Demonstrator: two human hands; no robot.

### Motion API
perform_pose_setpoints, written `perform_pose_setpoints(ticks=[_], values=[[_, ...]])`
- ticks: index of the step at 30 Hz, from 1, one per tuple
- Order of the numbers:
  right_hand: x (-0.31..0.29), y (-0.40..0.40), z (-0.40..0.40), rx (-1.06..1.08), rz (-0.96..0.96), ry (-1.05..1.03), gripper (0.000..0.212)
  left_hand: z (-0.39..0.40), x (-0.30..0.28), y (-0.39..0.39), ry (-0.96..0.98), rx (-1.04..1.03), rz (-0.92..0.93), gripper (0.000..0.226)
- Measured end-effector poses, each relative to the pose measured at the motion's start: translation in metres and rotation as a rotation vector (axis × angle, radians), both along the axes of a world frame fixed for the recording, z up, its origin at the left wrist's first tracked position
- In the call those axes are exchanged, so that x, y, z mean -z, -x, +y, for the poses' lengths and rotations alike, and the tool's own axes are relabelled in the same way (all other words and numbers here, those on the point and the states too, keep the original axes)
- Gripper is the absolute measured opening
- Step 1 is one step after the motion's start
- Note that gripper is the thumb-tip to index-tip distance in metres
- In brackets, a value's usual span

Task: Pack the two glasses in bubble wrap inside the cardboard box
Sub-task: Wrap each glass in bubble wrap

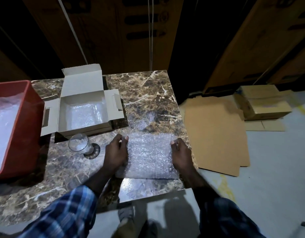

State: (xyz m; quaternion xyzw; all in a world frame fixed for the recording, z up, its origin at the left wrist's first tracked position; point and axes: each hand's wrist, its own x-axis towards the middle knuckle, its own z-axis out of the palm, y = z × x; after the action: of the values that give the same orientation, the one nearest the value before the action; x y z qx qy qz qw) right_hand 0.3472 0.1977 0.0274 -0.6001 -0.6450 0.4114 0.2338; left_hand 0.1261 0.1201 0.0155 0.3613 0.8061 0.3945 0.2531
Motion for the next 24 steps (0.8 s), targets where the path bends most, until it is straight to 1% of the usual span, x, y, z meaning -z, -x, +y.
perform_pose_setpoints(ticks=[5,10,14,17,20,21,22,23,24], values=[[0.016,0.018,0.018,-0.01,-0.235,0.018,0.018,0.015,0.023,0.006,0.109,0.015,0.134,0.025],[0.023,0.024,0.017,-0.017,-0.428,-0.022,0.028,0.02,0.025,0.004,0.224,0.079,0.372,0.034],[0.026,0.032,0.016,-0.005,-0.573,-0.015,0.036,0.025,0.024,0.005,0.314,0.117,0.472,0.04],[0.028,0.035,0.015,-0.022,-0.684,-0.04,0.041,0.024,0.025,0.005,0.306,0.11,0.499,0.039],[0.027,0.036,0.013,-0.002,-0.682,-0.062,0.04,0.021,0.023,0.002,0.229,0.068,0.482,0.034],[0.024,0.037,0.011,0.028,-0.66,-0.11,0.037,0.021,0.021,0.001,0.201,0.039,0.464,0.034],[0.021,0.038,0.01,0.054,-0.637,-0.205,0.033,0.02,0.018,0.0,0.171,0.009,0.452,0.035],[0.018,0.039,0.008,0.047,-0.649,-0.331,0.027,0.019,0.015,-0.001,0.125,-0.003,0.469,0.034],[0.018,0.041,0.006,0.021,-0.682,-0.451,0.023,0.017,0.014,-0.004,0.062,0.016,0.526,0.032]])
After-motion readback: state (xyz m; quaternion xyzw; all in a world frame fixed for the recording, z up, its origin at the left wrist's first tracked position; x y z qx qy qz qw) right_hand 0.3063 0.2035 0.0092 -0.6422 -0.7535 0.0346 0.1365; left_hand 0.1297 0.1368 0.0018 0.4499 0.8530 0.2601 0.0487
